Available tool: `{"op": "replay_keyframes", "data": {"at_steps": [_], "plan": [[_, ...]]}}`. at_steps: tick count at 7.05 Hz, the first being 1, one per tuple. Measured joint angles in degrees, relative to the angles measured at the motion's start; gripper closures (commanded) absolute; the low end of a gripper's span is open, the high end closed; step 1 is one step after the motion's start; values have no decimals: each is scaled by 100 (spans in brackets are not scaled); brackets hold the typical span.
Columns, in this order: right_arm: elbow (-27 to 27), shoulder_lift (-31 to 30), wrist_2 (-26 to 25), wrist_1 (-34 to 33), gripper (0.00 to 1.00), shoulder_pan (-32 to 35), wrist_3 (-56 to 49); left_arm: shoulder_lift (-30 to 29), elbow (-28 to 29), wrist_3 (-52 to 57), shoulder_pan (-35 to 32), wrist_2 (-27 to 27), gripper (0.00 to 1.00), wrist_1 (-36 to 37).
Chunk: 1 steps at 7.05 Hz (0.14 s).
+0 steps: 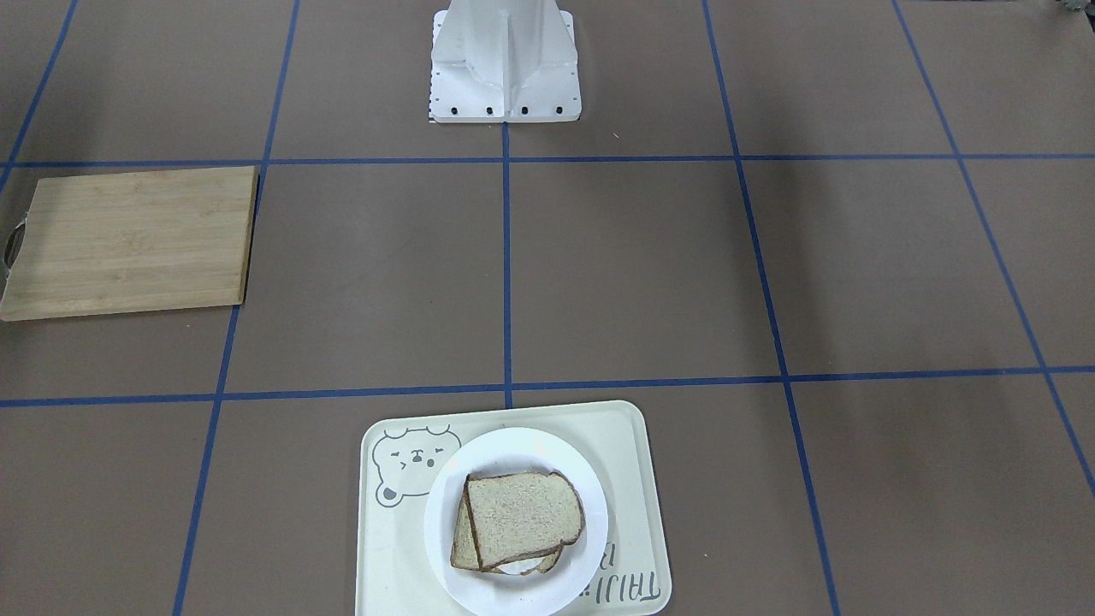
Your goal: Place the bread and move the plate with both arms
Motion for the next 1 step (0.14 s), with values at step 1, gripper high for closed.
{"op": "replay_keyframes", "data": {"at_steps": [1], "plan": [[0,-7,1,0,0,0,-2,40,-37,0,-5,1,2,0]]}}
